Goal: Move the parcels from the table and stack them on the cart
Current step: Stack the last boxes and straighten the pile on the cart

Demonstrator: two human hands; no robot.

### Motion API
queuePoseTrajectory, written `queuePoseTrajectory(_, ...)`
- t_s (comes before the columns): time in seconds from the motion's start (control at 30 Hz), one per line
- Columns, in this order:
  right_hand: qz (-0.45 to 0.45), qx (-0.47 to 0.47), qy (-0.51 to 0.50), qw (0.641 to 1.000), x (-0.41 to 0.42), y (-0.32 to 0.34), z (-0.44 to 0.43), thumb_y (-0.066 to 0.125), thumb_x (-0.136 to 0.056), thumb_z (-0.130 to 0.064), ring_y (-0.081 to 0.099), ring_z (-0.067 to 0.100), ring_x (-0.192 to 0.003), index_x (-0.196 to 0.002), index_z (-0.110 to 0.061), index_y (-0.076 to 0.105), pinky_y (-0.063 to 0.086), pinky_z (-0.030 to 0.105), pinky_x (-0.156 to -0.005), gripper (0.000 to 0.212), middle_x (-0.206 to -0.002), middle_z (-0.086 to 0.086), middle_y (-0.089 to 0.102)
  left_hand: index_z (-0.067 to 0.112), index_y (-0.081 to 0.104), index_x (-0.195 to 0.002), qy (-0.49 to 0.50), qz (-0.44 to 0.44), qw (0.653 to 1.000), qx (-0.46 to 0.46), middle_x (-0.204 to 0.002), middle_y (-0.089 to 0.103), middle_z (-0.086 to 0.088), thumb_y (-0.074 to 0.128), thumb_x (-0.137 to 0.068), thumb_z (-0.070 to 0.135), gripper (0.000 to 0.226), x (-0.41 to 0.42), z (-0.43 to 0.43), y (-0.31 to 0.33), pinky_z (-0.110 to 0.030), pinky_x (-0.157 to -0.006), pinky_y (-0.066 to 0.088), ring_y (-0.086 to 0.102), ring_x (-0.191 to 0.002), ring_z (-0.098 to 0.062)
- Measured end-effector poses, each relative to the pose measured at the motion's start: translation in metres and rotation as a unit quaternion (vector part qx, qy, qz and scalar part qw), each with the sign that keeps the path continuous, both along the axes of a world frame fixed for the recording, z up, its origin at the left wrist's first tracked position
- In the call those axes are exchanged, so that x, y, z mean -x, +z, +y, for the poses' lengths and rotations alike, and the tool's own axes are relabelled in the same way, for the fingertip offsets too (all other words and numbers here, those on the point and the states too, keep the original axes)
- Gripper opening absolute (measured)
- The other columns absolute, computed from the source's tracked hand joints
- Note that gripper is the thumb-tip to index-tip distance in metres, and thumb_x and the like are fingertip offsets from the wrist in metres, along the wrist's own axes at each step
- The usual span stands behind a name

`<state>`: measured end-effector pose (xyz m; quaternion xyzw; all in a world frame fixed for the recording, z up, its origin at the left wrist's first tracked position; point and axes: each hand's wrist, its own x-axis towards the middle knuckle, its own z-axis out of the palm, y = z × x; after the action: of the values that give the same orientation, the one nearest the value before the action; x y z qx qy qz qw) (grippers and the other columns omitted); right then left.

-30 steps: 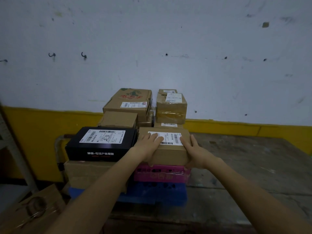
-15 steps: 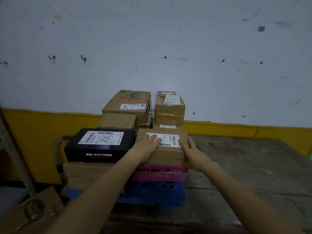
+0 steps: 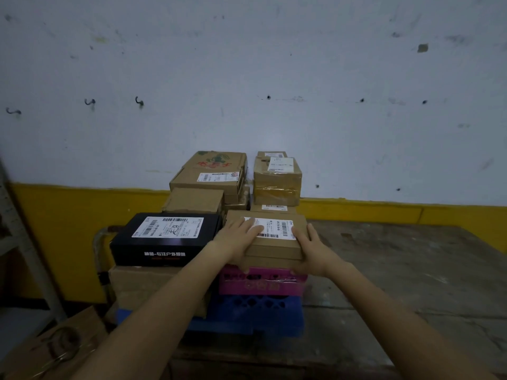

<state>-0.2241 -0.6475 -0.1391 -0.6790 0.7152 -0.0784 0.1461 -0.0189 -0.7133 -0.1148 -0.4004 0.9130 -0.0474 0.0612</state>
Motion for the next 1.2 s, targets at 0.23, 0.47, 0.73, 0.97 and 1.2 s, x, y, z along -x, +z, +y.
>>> queuePoseTrajectory(0.23,-0.151,-0.042,-0.052,0.986,0.000,0.015,-0.013,0.066,-0.071,-0.063,-0.003,0.033,-0.145,-0.150,-0.026,0.008,0.015,0.049,-0.114,0.105,-0.157,0.012,-0.010,0.029,0.017,-0.148,0.163,0.198,0.965,0.053,-0.158,0.016,-0.002,0.040,-0.080,0.073,0.085,-0.080,-0.003,0.046,-0.046,-0.115,0.019,0.018,-0.143,-0.025)
queuePoseTrajectory(0.47,-0.255,-0.025,-0.052,0.965,0.001,0.013,-0.023,0.068,-0.077,-0.050,0.042,0.029,-0.128,-0.147,-0.015,0.019,0.037,0.044,-0.107,0.093,-0.147,0.011,0.034,0.022,0.016,-0.149,0.434,0.225,0.869,-0.071,-0.152,0.020,-0.021,0.044,-0.080,0.072,0.089,-0.171,-0.016,0.012,-0.052,-0.111,0.026,0.021,-0.138,-0.043)
queuePoseTrajectory(0.73,-0.282,-0.033,-0.048,0.958,0.003,0.013,-0.023,0.071,-0.076,-0.046,0.047,0.026,-0.122,-0.146,-0.013,0.020,0.040,0.042,-0.105,0.093,-0.144,0.010,0.037,0.026,0.020,-0.148,0.437,0.228,0.867,-0.069,-0.149,0.019,-0.023,0.041,-0.082,0.071,0.082,-0.171,-0.018,0.002,-0.050,-0.110,0.024,0.021,-0.136,-0.045)
queuePoseTrajectory(0.97,-0.295,-0.034,-0.043,0.954,0.004,0.013,-0.026,0.071,-0.077,-0.043,0.049,0.027,-0.120,-0.146,-0.014,0.022,0.042,0.044,-0.103,0.090,-0.142,0.010,0.039,0.029,0.016,-0.148,0.433,0.221,0.872,-0.047,-0.149,0.020,-0.020,0.035,-0.084,0.071,0.080,-0.167,-0.012,0.001,-0.044,-0.109,0.025,0.023,-0.135,-0.042)
queuePoseTrajectory(1.2,-0.326,-0.029,-0.048,0.944,0.003,0.011,-0.020,0.071,-0.078,-0.040,0.050,0.020,-0.111,-0.146,-0.015,0.023,0.045,0.032,-0.091,0.086,-0.141,0.008,0.040,0.033,0.022,-0.146,0.385,0.322,0.864,-0.037,-0.149,0.024,-0.017,0.035,-0.081,0.073,0.078,-0.182,0.000,-0.006,-0.048,-0.108,0.028,0.025,-0.136,-0.039)
